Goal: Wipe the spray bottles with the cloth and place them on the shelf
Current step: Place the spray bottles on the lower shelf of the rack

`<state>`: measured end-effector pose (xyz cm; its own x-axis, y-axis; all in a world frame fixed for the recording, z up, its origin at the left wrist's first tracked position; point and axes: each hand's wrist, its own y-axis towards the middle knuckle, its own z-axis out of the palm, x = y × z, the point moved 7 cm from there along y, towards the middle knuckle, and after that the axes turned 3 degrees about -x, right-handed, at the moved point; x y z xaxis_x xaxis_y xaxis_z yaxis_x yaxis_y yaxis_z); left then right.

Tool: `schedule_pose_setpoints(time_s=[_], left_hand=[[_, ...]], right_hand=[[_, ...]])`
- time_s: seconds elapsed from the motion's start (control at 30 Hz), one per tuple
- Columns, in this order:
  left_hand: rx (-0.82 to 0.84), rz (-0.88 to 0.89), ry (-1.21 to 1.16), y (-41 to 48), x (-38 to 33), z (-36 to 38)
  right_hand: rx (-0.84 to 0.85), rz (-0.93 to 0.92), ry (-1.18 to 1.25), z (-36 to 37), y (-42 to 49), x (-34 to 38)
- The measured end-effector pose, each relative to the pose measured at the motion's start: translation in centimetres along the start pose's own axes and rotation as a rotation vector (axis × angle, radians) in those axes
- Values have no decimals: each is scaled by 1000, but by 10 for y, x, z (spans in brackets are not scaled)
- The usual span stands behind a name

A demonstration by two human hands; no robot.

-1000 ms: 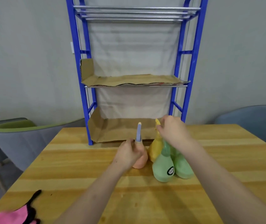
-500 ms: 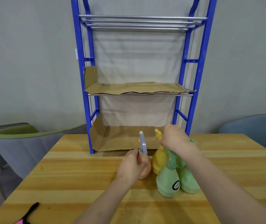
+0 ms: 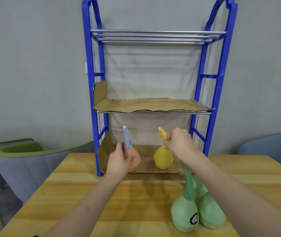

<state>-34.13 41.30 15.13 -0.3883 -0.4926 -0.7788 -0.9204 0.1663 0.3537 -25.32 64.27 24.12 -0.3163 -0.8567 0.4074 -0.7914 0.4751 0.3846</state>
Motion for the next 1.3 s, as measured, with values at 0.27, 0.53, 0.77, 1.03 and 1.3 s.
schedule_pose_setpoints(time_s=[0.27,0.53,0.77,1.03,1.3], left_hand=[[80,-51,43,57,19,33],[167,-64,133,82,35,54],[170,-66,85,79,43,59],[157,-48,110,80,51,65],[147,-55,143,82,54,67]], right_hand=[[46,65,92,37,66,4],[188,98,163,93,94,-4],[501,176,247,122,77,-18],[597,230,272,139,76,-26],[522,158,203,142,81,-24]])
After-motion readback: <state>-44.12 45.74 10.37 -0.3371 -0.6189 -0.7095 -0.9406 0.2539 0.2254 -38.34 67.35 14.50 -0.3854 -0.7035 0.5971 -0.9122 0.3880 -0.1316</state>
